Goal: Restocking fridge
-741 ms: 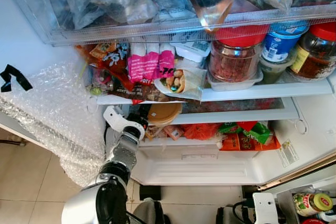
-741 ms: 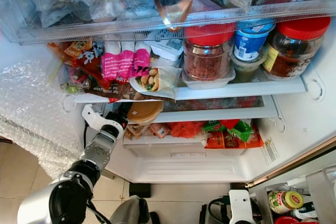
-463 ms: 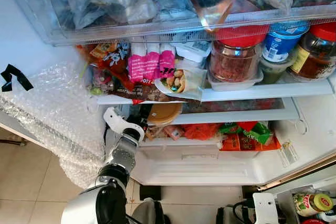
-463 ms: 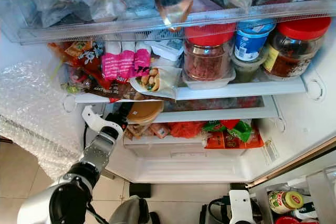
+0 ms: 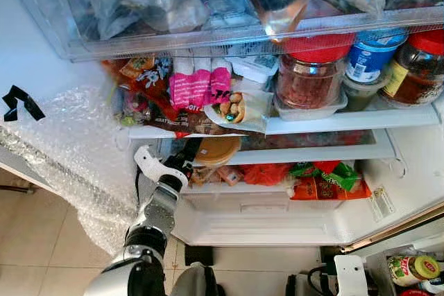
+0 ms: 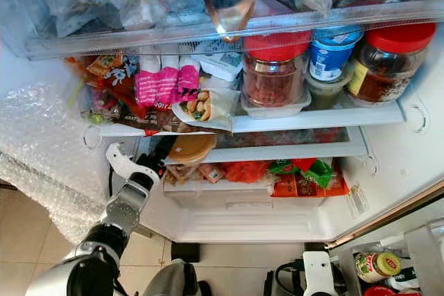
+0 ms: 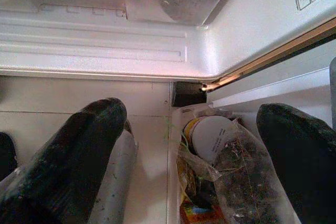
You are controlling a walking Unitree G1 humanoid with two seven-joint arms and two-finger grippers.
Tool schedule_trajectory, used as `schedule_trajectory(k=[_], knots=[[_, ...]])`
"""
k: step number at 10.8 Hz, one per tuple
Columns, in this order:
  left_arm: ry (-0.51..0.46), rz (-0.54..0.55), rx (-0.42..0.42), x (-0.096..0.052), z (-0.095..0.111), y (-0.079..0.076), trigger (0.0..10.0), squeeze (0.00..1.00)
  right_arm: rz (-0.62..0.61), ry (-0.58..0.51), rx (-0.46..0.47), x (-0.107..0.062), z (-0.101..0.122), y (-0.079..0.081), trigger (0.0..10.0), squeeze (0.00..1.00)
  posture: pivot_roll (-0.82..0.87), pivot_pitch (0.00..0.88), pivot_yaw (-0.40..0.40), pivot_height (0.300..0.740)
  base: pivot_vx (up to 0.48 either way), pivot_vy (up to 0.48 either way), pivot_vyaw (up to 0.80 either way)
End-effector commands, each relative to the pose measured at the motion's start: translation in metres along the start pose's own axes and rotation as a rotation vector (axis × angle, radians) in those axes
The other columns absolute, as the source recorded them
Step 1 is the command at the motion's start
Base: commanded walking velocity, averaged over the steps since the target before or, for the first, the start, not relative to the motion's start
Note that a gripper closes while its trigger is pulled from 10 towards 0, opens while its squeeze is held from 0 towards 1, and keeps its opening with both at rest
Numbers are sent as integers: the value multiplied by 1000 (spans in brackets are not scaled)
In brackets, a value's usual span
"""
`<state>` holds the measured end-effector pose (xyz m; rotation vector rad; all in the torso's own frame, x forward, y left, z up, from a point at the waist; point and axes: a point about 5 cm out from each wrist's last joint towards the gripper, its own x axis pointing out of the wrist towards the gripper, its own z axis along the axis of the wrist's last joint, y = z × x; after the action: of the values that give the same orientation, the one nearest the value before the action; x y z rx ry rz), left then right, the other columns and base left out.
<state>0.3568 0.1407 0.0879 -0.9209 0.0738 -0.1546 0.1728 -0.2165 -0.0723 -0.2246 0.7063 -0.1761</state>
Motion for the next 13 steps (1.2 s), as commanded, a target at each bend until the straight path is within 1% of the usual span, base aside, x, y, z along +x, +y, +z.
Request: schedule_trajectory(k=[1,4,8,9,10,11,13], knots=[[13,24,22,-6,0,8,10000,0,98,241,-46,-29,-58,21,10000,0,-164,186,161,652,0,0,0],[-3,41,36,-13,7,14,10000,0,89,249,-46,-30,-62,13,10000,0,-164,192,161,652,0,0,0],[50,32,76,-23,8,18,10000,0,88,267,-53,-30,-63,15,10000,0,-166,193,161,652,0,0,0],[78,19,105,-26,6,18,10000,0,87,277,-53,-30,-64,13,10000,0,-165,194,160,652,0,0,0],[88,21,108,-30,6,19,10000,0,87,286,-54,-30,-65,11,10000,0,-165,194,160,652,0,0,0],[103,30,128,-34,7,21,10000,0,86,291,-55,-31,-66,10,10000,0,-163,196,160,652,0,0,0],[121,40,130,-41,7,24,10000,0,86,302,-59,-31,-67,11,10000,0,-163,197,163,652,0,0,0]])
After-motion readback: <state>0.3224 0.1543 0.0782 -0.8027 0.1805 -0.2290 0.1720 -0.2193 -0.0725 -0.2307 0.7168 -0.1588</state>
